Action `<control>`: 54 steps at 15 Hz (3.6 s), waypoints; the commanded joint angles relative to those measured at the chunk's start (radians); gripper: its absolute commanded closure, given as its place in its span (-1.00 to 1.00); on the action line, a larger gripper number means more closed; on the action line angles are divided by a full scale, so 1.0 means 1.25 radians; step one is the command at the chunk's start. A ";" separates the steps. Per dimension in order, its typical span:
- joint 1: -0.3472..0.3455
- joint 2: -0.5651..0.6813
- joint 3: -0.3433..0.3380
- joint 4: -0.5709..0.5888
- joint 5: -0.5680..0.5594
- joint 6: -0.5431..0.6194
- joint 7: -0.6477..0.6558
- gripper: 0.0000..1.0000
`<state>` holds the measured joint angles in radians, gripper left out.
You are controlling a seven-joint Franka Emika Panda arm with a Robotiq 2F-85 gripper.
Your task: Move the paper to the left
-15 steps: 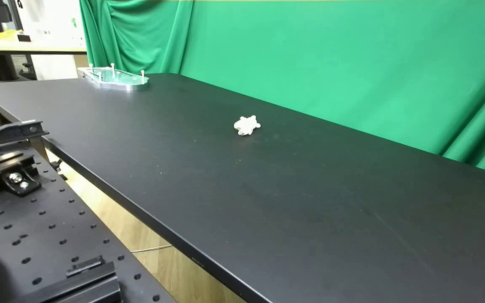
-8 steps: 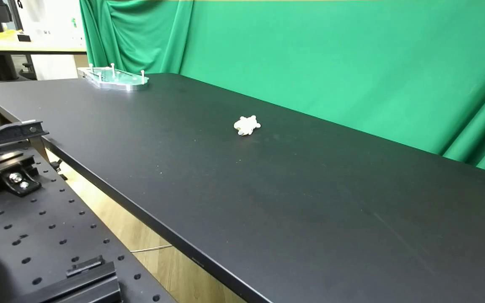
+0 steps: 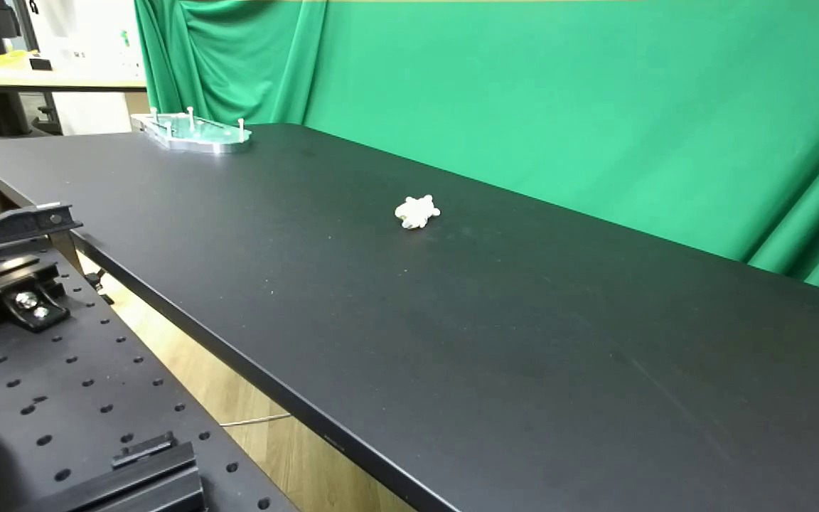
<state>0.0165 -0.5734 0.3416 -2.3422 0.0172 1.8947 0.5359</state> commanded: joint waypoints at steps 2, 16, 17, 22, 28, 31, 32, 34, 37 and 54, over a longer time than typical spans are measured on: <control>0.010 0.092 -0.120 -0.006 -0.024 0.075 -0.208 -1.00; 0.000 0.254 -0.255 0.014 -0.013 0.163 -0.509 -1.00; -0.006 0.285 -0.264 0.029 -0.007 0.168 -0.505 -1.00; -0.041 0.488 -0.301 0.131 0.007 0.200 -0.476 -1.00; -0.022 0.685 -0.280 0.247 0.025 0.268 -0.451 -1.00; 0.011 0.737 -0.270 0.270 -0.016 0.289 -0.419 -1.00; 0.026 0.746 -0.271 0.268 -0.038 0.302 -0.401 -1.00; 0.044 0.763 -0.275 0.265 -0.069 0.320 -0.383 -1.00; 0.066 0.779 -0.286 0.240 -0.116 0.364 -0.336 -1.00; 0.067 0.895 -0.282 0.261 -0.129 0.455 -0.365 -1.00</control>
<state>0.0971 0.5184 -0.0051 -2.0407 -0.1354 2.4486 0.0741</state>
